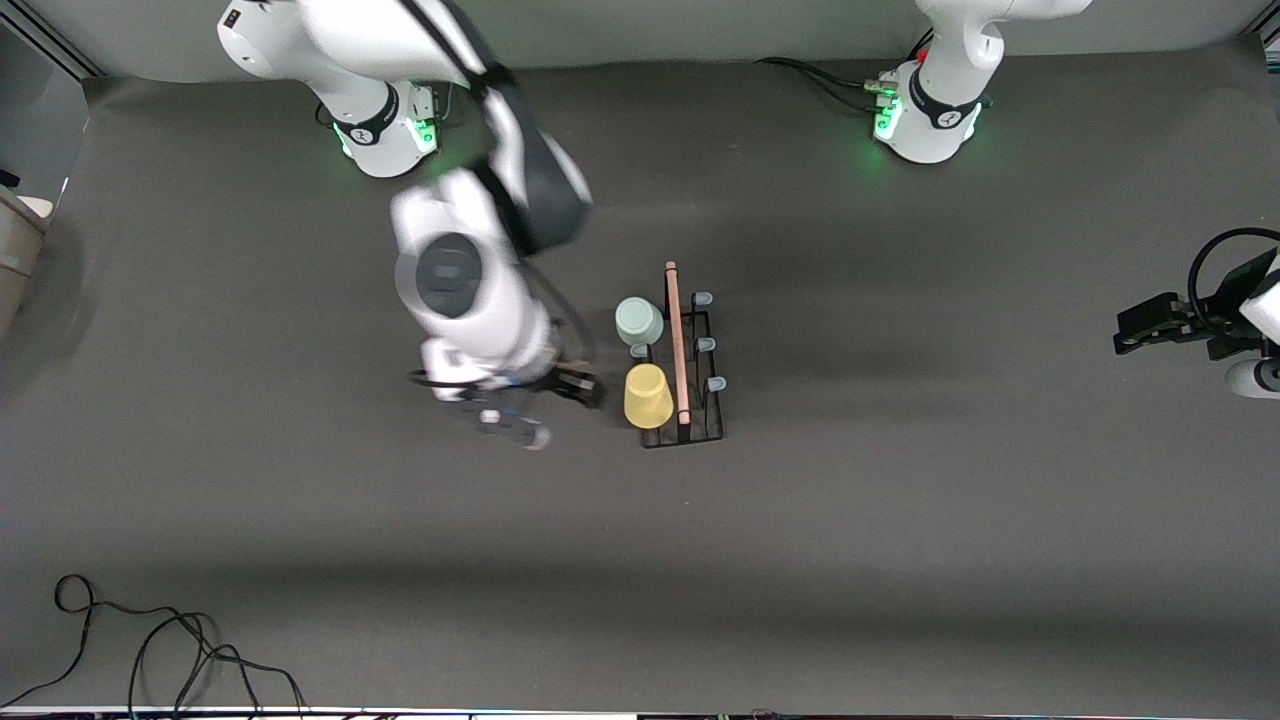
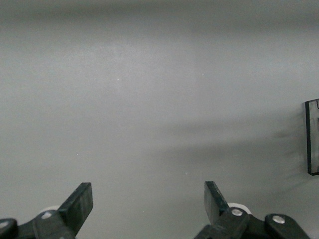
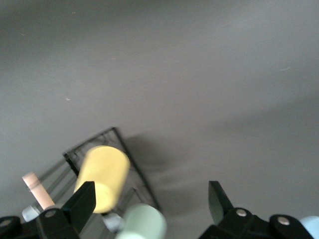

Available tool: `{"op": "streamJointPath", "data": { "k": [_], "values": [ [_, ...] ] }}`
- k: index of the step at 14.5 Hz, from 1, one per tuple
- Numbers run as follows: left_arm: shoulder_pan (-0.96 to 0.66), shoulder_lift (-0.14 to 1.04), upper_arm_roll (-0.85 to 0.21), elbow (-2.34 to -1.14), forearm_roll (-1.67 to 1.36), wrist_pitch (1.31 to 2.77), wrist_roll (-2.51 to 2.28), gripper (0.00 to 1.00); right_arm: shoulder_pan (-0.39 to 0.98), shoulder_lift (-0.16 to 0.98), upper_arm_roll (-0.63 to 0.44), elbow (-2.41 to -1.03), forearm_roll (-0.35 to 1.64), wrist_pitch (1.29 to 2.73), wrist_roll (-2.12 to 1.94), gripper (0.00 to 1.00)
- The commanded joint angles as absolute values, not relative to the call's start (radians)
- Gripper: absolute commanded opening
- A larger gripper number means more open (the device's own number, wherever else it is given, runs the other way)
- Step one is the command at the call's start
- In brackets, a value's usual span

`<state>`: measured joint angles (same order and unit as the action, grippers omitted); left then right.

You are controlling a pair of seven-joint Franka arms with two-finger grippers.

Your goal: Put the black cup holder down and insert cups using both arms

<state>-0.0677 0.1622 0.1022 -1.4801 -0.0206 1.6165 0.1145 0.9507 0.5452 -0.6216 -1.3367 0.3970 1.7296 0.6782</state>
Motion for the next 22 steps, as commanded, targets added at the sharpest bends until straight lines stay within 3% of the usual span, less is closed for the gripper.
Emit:
{"op": "streamJointPath", "data": {
  "k": [1,5,8,16,18,22],
  "values": [
    [-0.069,0.164,0.104,-1.471,-0.023,1.614,0.101,1.00,0.943,0.416,-0.681,-1.365,0.312,1.555,0.511,1.00],
    [-0.071,0.164,0.104,-1.468,-0.023,1.611,0.101,1.00,0.945,0.319,-0.834,-1.365,0.262,1.387,0.312,1.00],
    [-0.069,0.163,0.104,-1.467,-0.023,1.611,0.100,1.00,0.942,0.264,-0.948,-1.368,0.265,1.341,0.181,1.00],
    [-0.069,0.163,0.104,-1.466,-0.023,1.606,0.103,1.00,0.945,0.264,-0.976,-1.382,0.259,1.327,0.164,1.00],
    [-0.075,0.163,0.104,-1.466,-0.023,1.606,0.100,1.00,0.887,0.264,-0.938,-1.378,0.256,1.327,0.164,1.00],
    [-0.069,0.164,0.104,-1.468,-0.023,1.611,0.101,1.00,0.641,0.209,-0.656,-1.382,0.187,1.328,0.164,1.00]
  ]
}}
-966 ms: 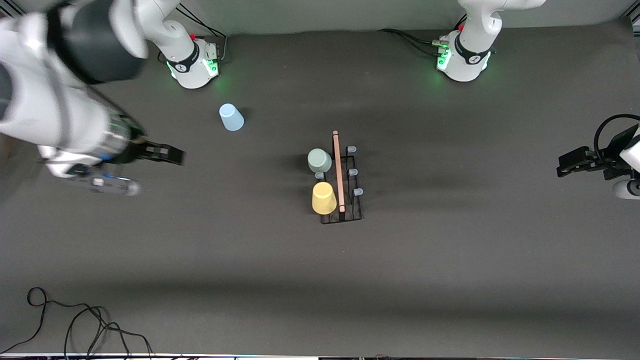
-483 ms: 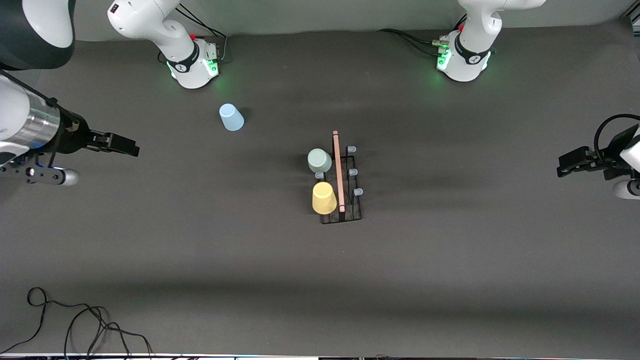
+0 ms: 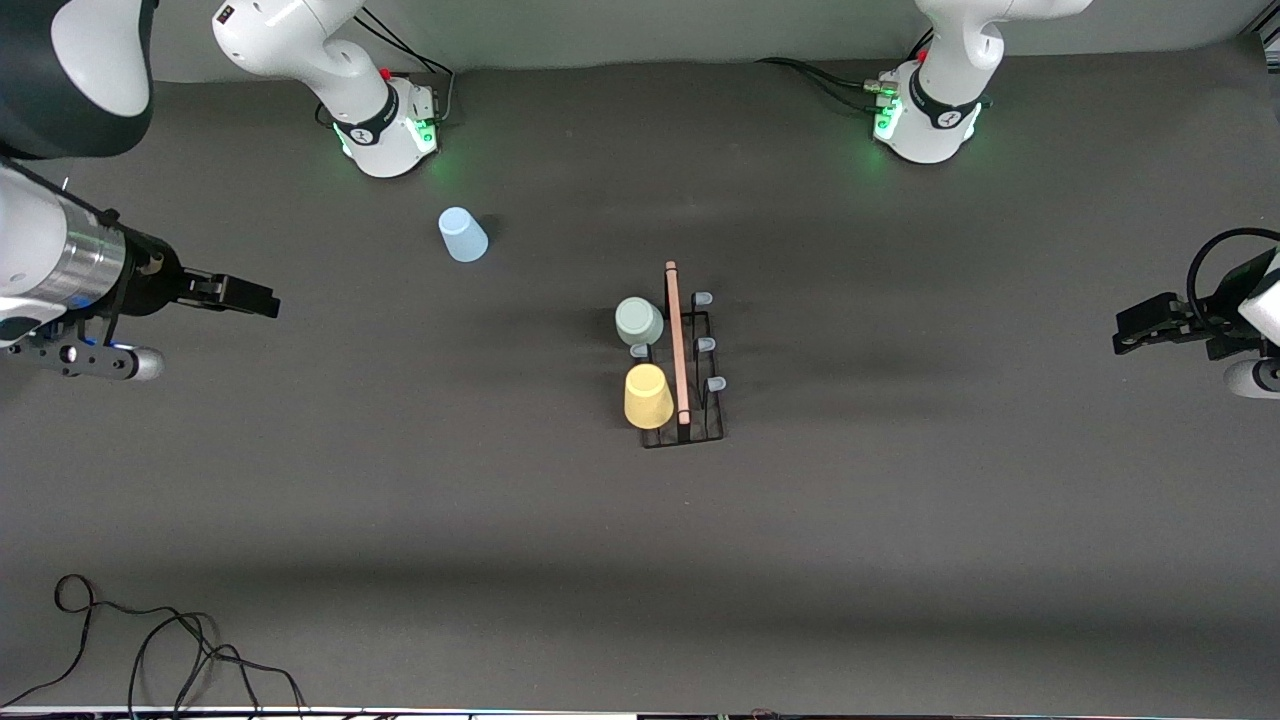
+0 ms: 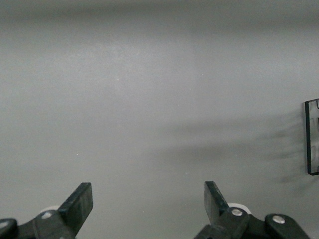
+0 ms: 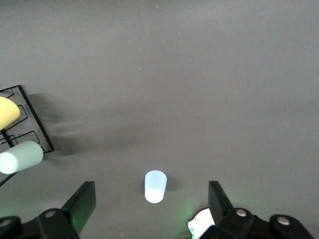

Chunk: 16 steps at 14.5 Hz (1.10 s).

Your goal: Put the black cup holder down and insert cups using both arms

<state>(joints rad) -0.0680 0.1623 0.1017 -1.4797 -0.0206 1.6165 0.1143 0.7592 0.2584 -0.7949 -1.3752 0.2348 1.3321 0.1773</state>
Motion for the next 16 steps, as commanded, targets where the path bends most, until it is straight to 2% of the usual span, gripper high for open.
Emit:
{"op": "streamJointPath", "data": {
  "k": [1,4,9,11,13,16],
  "values": [
    [-0.071,0.166,0.104,-1.470,-0.023,1.615,0.101,1.00,0.539,0.190,-0.540,-1.388,0.164,1.328,0.166,1.00],
    [-0.067,0.166,0.104,-1.470,-0.023,1.614,0.101,1.00,0.323,0.160,-0.258,-1.405,0.063,1.328,0.170,1.00],
    [-0.066,0.166,0.104,-1.468,-0.023,1.618,0.101,1.00,0.100,0.103,-0.019,-1.469,0.039,1.357,0.178,1.00],
    [-0.066,0.167,0.106,-1.468,-0.023,1.621,0.103,1.00,-0.024,0.071,0.127,-1.511,0.008,1.383,0.178,1.00],
    [-0.066,0.167,0.104,-1.474,-0.021,1.643,0.101,1.00,-0.083,0.016,0.179,-1.590,0.006,1.443,0.176,1.00],
    [-0.066,0.167,0.106,-1.474,-0.021,1.661,0.100,1.00,-0.083,-0.128,0.179,-1.819,0.008,1.650,0.163,1.00]
  ]
}}
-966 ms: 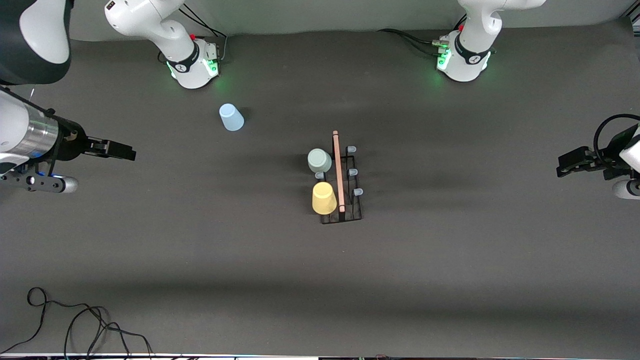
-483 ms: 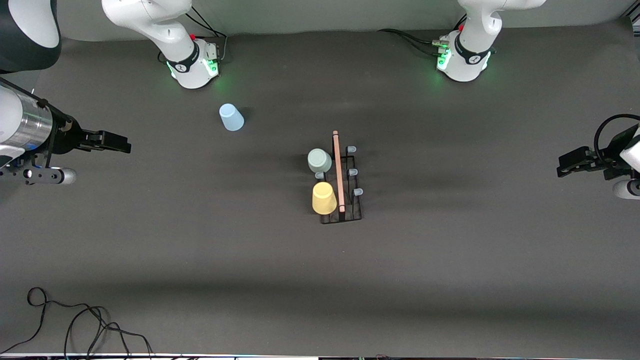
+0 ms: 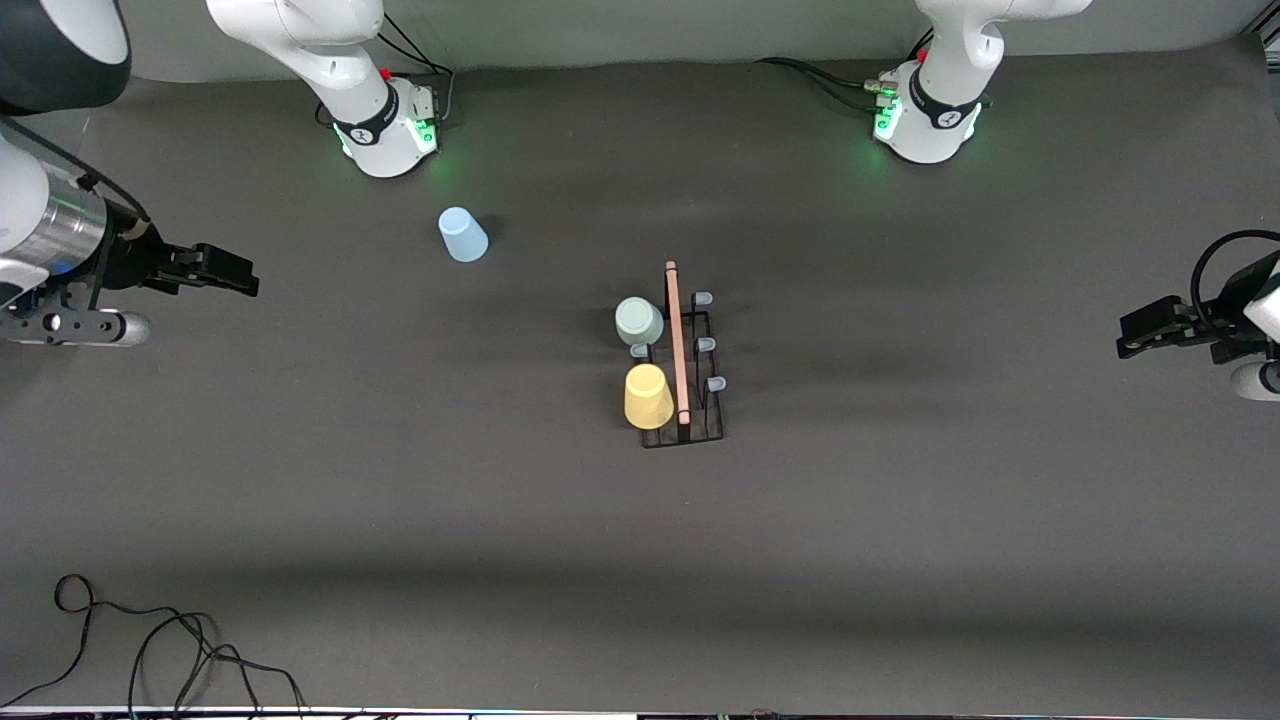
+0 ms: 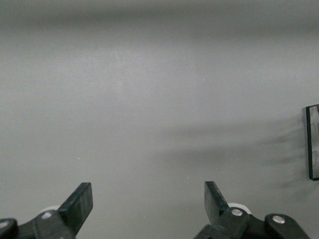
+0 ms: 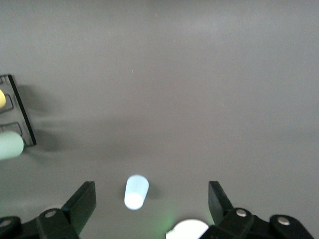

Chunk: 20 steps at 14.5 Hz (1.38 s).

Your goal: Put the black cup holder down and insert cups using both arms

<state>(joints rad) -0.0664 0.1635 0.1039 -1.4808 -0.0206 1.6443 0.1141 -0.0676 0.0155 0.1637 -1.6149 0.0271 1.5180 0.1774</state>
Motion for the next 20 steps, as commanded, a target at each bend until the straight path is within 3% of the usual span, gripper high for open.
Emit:
{"op": "streamJointPath", "data": {
  "k": [1,11,13,20],
  "values": [
    [-0.066,0.167,0.106,-1.474,-0.020,1.669,0.100,1.00,-0.081,-0.143,0.179,-1.844,0.008,1.682,0.163,1.00],
    [-0.075,0.164,0.106,-1.476,0.017,1.674,0.008,1.00,-0.023,-0.069,0.080,-1.649,-0.020,1.681,0.163,1.00],
    [-0.075,0.164,0.106,-1.474,0.017,1.672,0.008,1.00,0.029,-0.057,0.019,-1.623,-0.014,1.669,0.163,1.00],
    [-0.072,0.163,0.106,-1.466,0.003,1.667,-0.002,1.00,0.063,-0.032,0.012,-1.589,-0.020,1.599,0.161,1.00]
  ]
}}
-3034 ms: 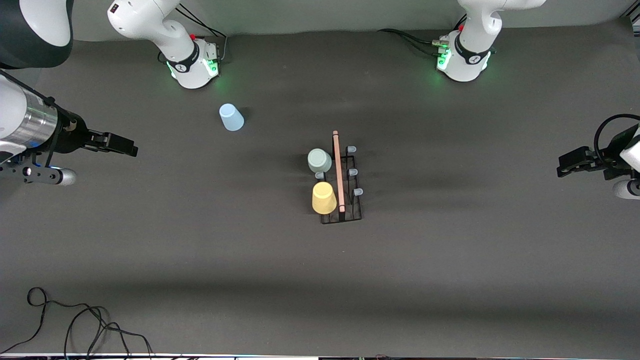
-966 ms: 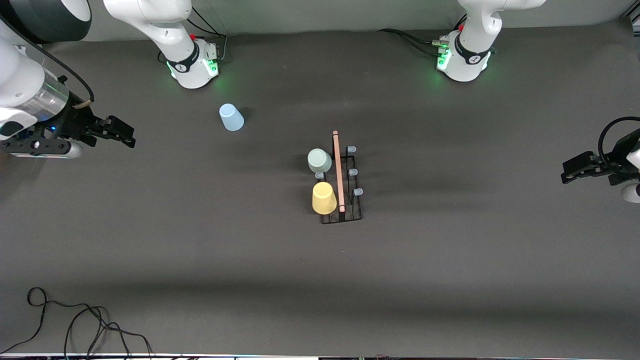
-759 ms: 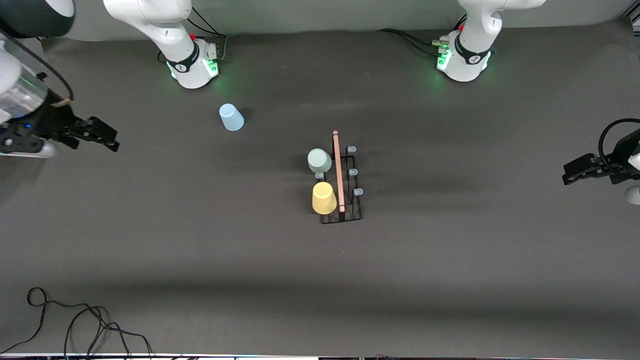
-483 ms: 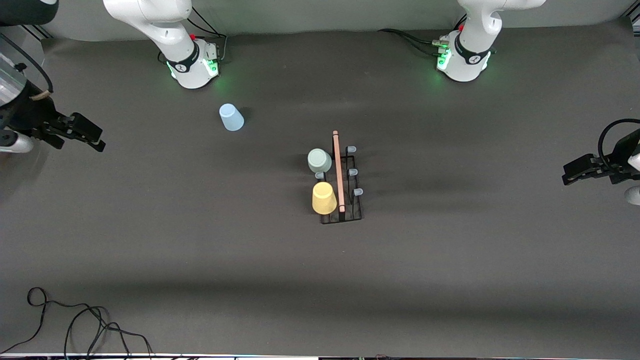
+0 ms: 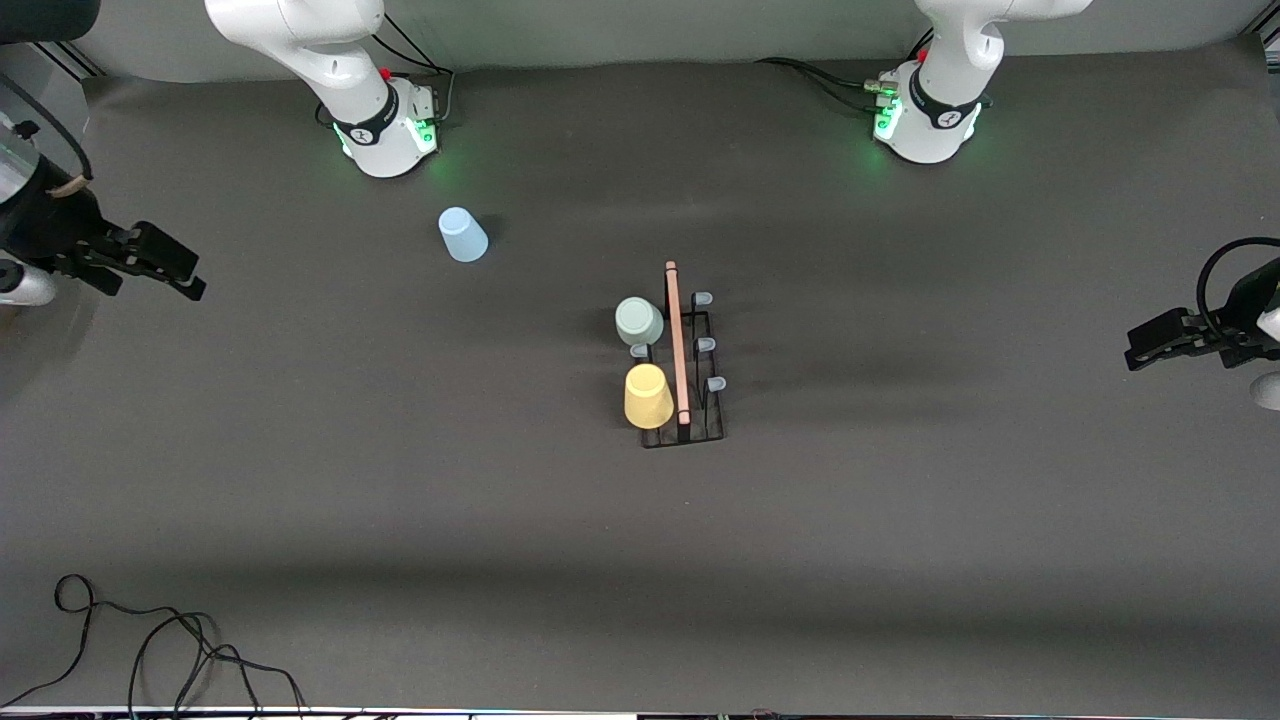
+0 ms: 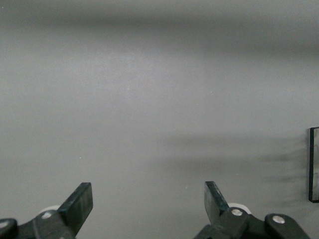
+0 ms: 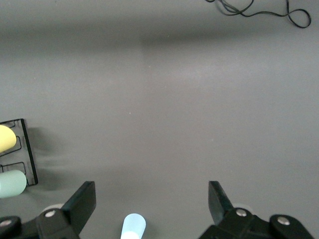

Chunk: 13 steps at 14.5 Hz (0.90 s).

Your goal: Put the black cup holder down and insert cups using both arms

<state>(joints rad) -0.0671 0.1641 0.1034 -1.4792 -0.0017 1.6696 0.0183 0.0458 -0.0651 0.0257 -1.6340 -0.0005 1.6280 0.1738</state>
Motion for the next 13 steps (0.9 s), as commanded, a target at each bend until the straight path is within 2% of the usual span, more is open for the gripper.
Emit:
{"op": "streamJointPath", "data": {
  "k": [1,4,13],
  "values": [
    [-0.071,0.163,0.104,-1.465,0.003,1.666,-0.002,1.00,0.063,-0.019,0.012,-1.566,-0.020,1.579,0.161,1.00],
    [-0.077,0.163,0.104,-1.466,0.005,1.658,-0.005,1.00,0.063,0.021,0.011,-1.528,-0.020,1.551,0.161,1.00],
    [-0.080,0.163,0.103,-1.473,0.005,1.644,-0.002,1.00,0.057,0.023,0.011,-1.522,-0.020,1.546,0.160,1.00]
  ]
}}
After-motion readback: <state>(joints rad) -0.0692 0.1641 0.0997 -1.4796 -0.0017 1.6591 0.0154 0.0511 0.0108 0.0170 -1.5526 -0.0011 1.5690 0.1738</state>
